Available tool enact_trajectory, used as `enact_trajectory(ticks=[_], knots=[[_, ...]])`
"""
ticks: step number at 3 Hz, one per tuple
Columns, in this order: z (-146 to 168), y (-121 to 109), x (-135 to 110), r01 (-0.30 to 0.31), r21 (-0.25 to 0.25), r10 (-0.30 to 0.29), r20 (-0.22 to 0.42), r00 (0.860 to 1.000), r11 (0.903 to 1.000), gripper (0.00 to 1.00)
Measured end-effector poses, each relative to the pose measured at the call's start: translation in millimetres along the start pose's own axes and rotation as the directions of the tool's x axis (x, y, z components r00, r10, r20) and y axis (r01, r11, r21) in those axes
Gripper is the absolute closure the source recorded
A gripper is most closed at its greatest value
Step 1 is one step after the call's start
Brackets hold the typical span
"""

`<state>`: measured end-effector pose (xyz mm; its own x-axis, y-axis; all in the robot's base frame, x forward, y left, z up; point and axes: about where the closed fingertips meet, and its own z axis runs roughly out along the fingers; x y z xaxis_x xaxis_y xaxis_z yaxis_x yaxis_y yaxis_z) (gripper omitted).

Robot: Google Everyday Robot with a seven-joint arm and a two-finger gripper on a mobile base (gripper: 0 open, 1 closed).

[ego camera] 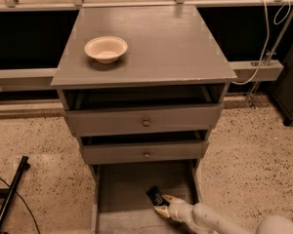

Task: Pick rxbar blueberry from bottom drawer and place on counter

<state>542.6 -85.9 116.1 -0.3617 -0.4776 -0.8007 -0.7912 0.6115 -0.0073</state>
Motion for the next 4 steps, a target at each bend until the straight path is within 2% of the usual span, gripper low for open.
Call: enact_trajectory(ticks=[2, 3, 4], knots=[[2, 4, -1, -0.024, -0.006, 0.025, 0.054, 0.998, 0.9997, 0.93], [-22, -10, -38, 0.013, -0.01, -0.011, 0.177, 0.984, 0.9999, 1.0], [-83, -21, -100, 0.141, -0.003, -0.134, 0.275, 0.952, 0.9901, 1.0]])
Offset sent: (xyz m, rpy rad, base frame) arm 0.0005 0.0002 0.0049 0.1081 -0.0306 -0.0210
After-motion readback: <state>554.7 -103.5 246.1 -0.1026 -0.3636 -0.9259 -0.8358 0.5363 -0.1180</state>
